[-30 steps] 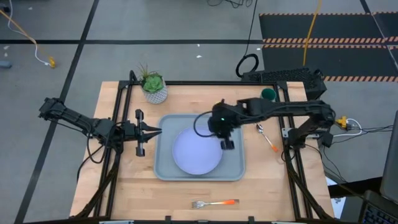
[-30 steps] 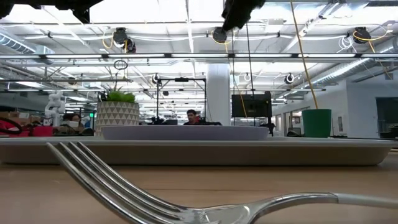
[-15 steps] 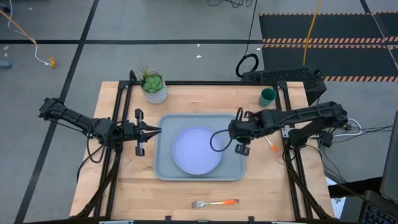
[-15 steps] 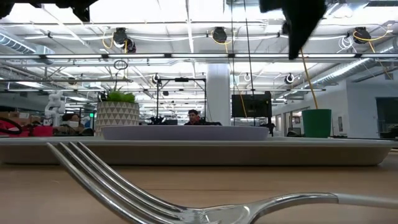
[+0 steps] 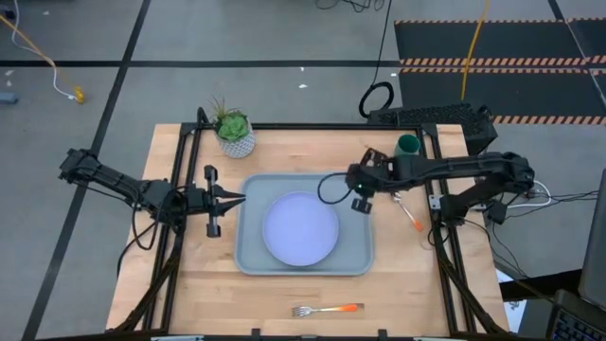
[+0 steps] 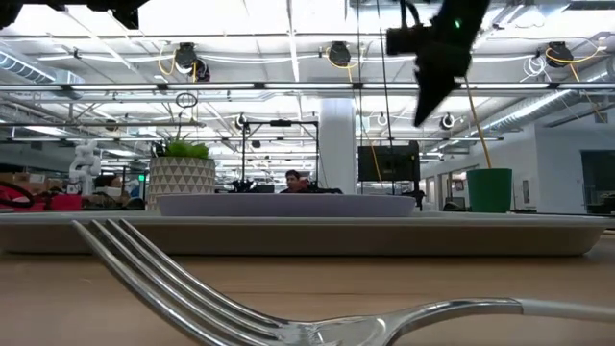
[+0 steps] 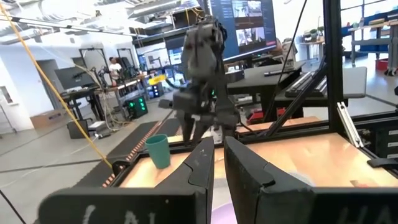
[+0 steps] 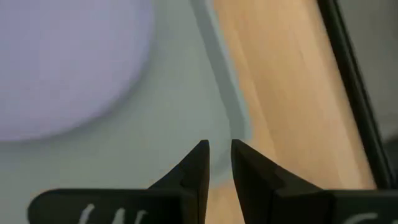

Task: Pick and place plate/cup/fork/spoon on tray
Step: Put the green cup to the top right of the blue plate on the blue tray

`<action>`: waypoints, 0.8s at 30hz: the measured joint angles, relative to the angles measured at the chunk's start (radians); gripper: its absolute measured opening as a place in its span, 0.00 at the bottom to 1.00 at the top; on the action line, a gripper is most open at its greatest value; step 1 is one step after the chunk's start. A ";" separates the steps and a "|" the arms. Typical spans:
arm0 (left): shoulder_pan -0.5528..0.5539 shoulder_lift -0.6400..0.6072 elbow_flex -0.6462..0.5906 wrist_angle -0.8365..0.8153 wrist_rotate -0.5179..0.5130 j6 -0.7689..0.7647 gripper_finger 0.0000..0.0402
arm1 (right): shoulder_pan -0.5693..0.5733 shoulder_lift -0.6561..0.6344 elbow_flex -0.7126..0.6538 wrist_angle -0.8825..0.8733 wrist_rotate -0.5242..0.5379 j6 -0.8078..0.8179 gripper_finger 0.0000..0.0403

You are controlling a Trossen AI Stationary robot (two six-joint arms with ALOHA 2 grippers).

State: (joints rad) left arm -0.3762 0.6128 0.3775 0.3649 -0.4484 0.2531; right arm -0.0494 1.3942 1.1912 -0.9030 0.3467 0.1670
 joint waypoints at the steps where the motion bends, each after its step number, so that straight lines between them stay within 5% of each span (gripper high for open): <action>1: 0.000 0.000 0.000 0.000 0.000 0.000 0.10 | -0.017 0.000 0.016 0.004 -0.008 -0.025 0.15; 6: 0.001 0.000 0.000 0.004 -0.002 -0.029 0.10 | -0.186 -0.004 0.083 -0.052 -0.045 -0.090 0.18; 13: 0.001 0.000 0.000 0.006 -0.003 -0.083 0.10 | -0.459 -0.002 0.093 -0.184 -0.139 -0.139 0.35; 24: 0.001 0.005 0.000 -0.037 -0.005 -0.152 0.10 | -0.674 0.023 0.094 -0.202 -0.105 -0.124 0.46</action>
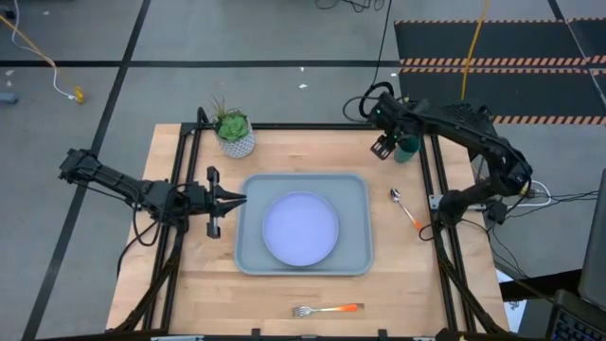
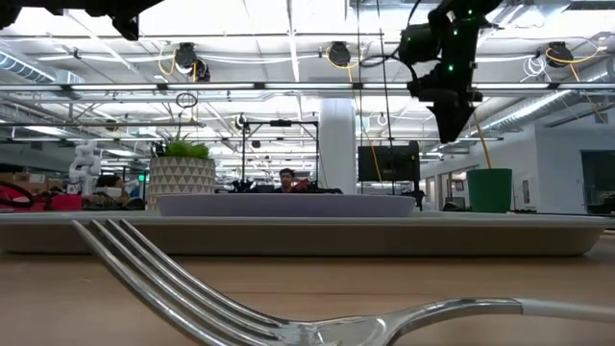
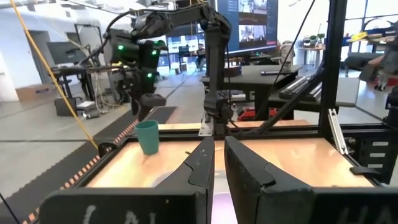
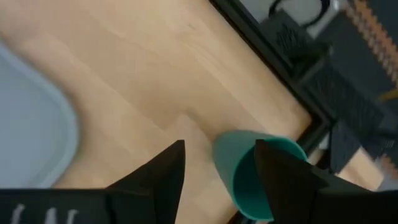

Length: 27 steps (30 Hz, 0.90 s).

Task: Pick and place plate/cup/fork/spoon on tray
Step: Put the green cup to the top right of the blue plate on the blue tray

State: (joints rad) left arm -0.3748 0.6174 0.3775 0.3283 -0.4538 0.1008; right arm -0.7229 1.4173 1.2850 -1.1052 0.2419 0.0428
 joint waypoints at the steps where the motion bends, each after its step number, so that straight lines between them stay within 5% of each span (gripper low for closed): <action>1: 0.000 0.000 0.000 -0.004 0.000 -0.008 0.10 | -0.015 0.007 0.000 -0.007 -0.002 0.017 0.46; 27: -0.001 0.000 0.000 -0.049 0.001 -0.080 0.10 | -0.090 0.059 -0.168 -0.012 0.016 -0.021 0.43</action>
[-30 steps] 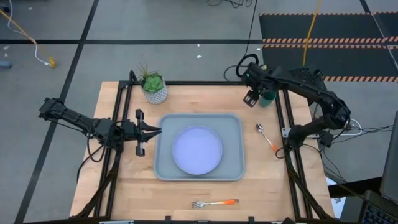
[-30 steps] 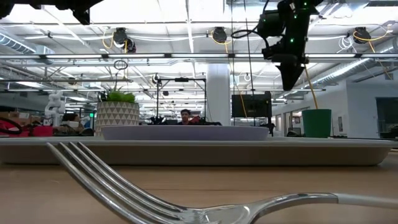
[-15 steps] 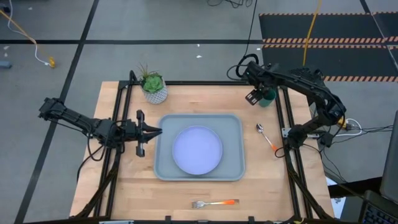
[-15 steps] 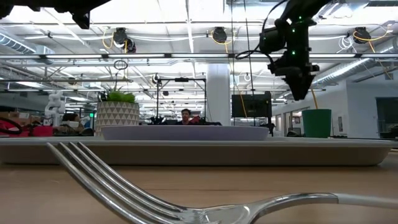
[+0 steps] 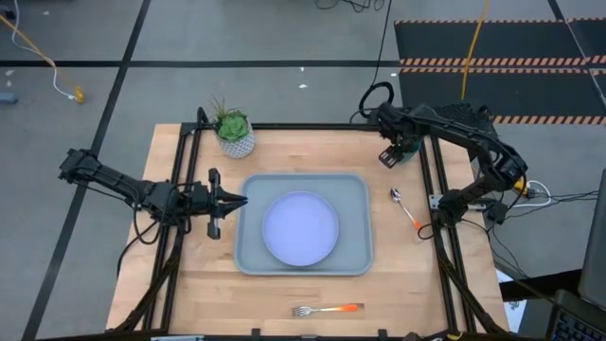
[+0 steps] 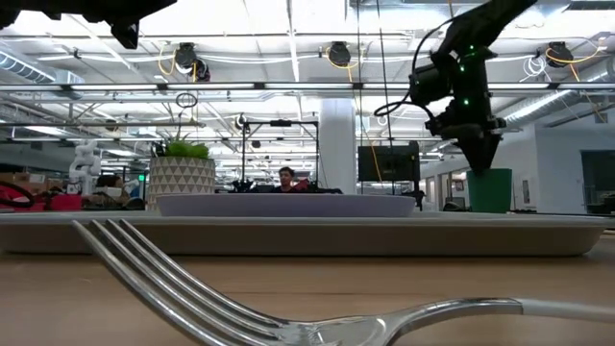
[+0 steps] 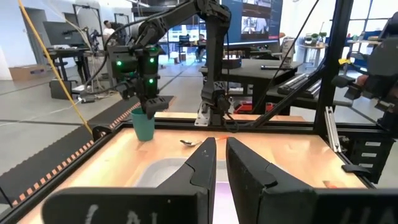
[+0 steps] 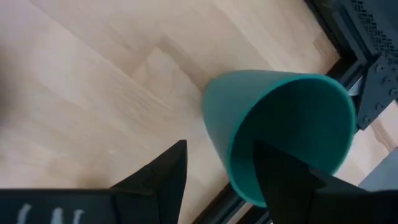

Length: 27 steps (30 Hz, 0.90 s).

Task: Pick and place plate/cup/fork/spoon on tray
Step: Put the green cup to the top right of the blue plate on the blue tray

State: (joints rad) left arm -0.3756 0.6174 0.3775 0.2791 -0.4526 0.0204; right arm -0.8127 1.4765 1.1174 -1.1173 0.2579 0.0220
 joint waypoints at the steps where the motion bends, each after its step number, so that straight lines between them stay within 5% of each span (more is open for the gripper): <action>1: 0.000 0.000 0.000 0.000 0.000 0.000 0.10 | 0.000 0.000 -0.013 0.012 0.001 -0.011 0.43; 8: 0.000 0.000 0.000 -0.008 0.001 0.000 0.10 | 0.000 0.000 -0.057 0.055 0.002 -0.086 0.35; 15: 0.000 0.000 0.000 -0.012 0.001 0.000 0.10 | 0.012 0.000 -0.057 0.042 0.001 -0.164 0.03; 27: 0.000 0.000 0.000 -0.016 0.001 0.001 0.10 | 0.200 -0.020 0.020 -0.099 -0.001 -0.054 0.00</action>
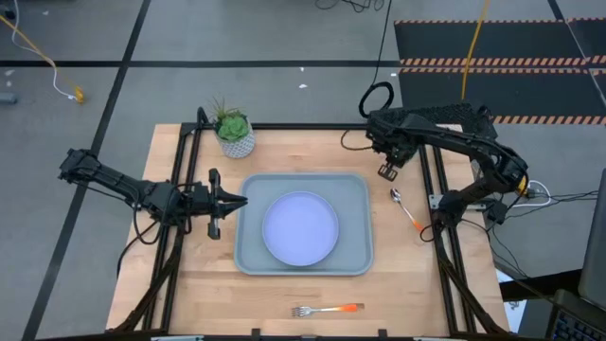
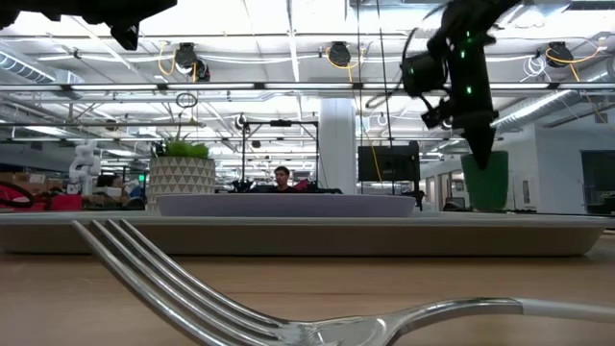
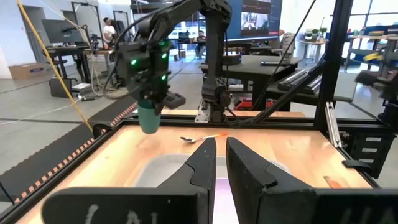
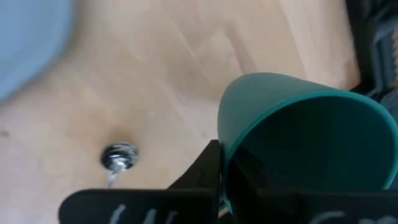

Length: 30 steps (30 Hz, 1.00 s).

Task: Pick and place plate/cup/fork/spoon on tray
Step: Put the green cup to the top right of the blue plate on the blue tray

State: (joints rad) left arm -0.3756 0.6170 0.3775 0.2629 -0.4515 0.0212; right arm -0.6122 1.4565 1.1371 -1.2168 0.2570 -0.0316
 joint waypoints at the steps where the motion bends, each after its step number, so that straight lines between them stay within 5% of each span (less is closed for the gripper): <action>1: 0.000 0.000 0.000 0.000 0.000 0.000 0.10 | 0.029 -0.008 0.015 -0.001 0.000 0.014 0.00; 9: 0.000 0.000 0.000 0.001 0.000 0.000 0.10 | 0.315 -0.034 0.139 0.023 -0.150 0.163 0.00; 16: 0.000 0.000 0.000 0.005 0.000 0.000 0.10 | 0.537 0.008 0.159 0.039 -0.162 0.262 0.00; 25: 0.000 0.000 0.000 0.038 0.000 0.012 0.10 | 0.577 0.097 0.162 0.115 -0.187 0.229 0.00; 30: 0.000 0.000 0.000 0.038 0.000 0.047 0.10 | 0.543 0.201 0.313 0.032 -0.206 0.178 0.00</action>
State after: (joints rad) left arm -0.3756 0.6170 0.3775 0.3008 -0.4519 0.0682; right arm -0.0688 1.6572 1.4501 -1.1848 0.0505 0.1460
